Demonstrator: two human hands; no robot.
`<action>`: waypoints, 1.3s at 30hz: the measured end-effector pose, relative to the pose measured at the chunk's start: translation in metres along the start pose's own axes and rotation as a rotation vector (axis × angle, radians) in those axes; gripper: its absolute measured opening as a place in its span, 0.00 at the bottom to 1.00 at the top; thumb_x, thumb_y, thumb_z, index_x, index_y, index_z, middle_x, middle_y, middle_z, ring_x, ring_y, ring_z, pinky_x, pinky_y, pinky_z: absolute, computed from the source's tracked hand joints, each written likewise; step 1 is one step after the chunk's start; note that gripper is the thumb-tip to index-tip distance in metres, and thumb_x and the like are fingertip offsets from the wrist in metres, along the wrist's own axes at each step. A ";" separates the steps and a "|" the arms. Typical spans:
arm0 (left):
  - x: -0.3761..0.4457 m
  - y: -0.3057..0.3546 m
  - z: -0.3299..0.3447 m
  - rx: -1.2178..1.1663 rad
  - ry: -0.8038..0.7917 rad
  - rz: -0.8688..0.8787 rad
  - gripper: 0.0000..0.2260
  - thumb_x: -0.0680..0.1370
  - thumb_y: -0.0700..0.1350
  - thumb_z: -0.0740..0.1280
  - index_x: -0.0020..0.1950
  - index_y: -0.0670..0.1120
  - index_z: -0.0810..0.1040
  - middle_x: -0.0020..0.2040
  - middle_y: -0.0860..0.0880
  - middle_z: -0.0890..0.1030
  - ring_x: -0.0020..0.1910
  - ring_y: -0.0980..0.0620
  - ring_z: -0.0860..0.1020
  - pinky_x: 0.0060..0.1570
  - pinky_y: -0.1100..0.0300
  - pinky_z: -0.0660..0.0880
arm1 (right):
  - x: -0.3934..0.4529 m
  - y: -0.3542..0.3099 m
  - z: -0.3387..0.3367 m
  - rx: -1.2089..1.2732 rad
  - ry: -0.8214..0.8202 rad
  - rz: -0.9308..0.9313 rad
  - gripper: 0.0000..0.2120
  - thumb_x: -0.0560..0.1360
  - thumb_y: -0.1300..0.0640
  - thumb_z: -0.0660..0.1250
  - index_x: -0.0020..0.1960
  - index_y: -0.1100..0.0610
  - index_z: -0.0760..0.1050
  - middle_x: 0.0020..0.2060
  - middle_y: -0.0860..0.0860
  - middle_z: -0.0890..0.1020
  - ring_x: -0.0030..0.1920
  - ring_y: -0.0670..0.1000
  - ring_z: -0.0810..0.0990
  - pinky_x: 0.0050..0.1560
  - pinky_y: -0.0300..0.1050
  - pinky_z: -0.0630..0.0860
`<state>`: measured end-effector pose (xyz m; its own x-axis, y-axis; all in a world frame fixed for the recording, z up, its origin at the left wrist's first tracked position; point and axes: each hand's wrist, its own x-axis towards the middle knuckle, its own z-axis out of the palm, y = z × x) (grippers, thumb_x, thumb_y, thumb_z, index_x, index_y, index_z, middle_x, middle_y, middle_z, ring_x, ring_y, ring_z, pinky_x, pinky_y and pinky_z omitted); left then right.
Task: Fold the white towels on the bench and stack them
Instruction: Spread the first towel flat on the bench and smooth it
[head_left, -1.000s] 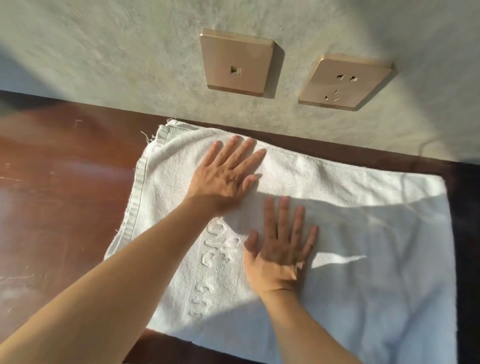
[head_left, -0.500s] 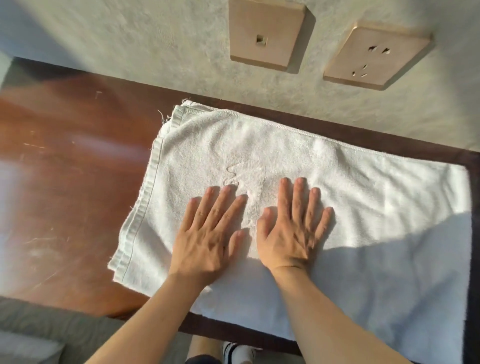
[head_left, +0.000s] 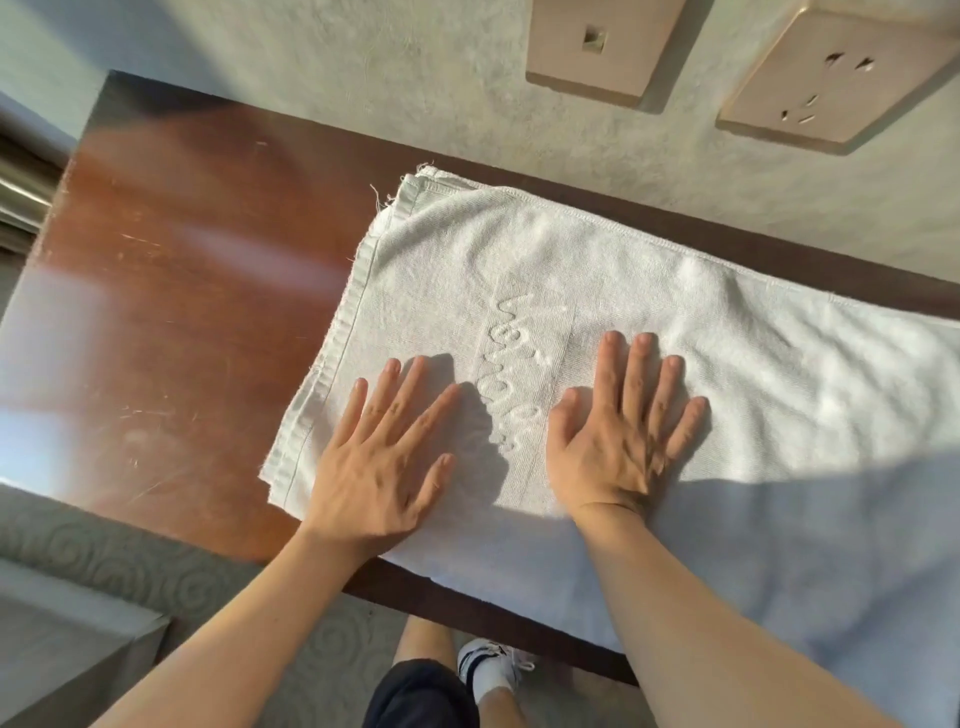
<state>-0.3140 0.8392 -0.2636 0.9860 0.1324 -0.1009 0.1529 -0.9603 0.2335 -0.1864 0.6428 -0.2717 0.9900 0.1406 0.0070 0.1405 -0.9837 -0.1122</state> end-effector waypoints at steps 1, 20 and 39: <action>-0.012 -0.002 0.003 0.025 -0.014 -0.007 0.29 0.84 0.63 0.49 0.83 0.54 0.54 0.84 0.48 0.52 0.82 0.43 0.49 0.80 0.41 0.48 | 0.000 0.000 0.001 0.000 -0.001 0.001 0.33 0.79 0.43 0.53 0.82 0.47 0.54 0.82 0.50 0.56 0.81 0.58 0.51 0.77 0.68 0.47; -0.067 -0.050 -0.035 -0.677 0.379 -0.668 0.14 0.73 0.61 0.72 0.57 0.67 0.76 0.46 0.58 0.81 0.40 0.59 0.78 0.38 0.70 0.75 | -0.001 -0.001 -0.004 0.036 -0.019 -0.001 0.32 0.78 0.43 0.52 0.82 0.47 0.55 0.82 0.51 0.56 0.81 0.58 0.52 0.77 0.66 0.46; -0.036 -0.008 -0.018 -0.230 0.398 -0.399 0.17 0.81 0.51 0.60 0.70 0.52 0.75 0.71 0.50 0.73 0.72 0.47 0.69 0.70 0.57 0.58 | -0.003 -0.002 -0.002 0.005 -0.015 -0.020 0.32 0.78 0.41 0.49 0.82 0.46 0.53 0.82 0.50 0.55 0.81 0.56 0.51 0.77 0.66 0.46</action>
<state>-0.3499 0.8467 -0.2447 0.7921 0.5952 0.1350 0.4822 -0.7459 0.4594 -0.1891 0.6439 -0.2691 0.9868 0.1617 -0.0055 0.1599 -0.9802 -0.1171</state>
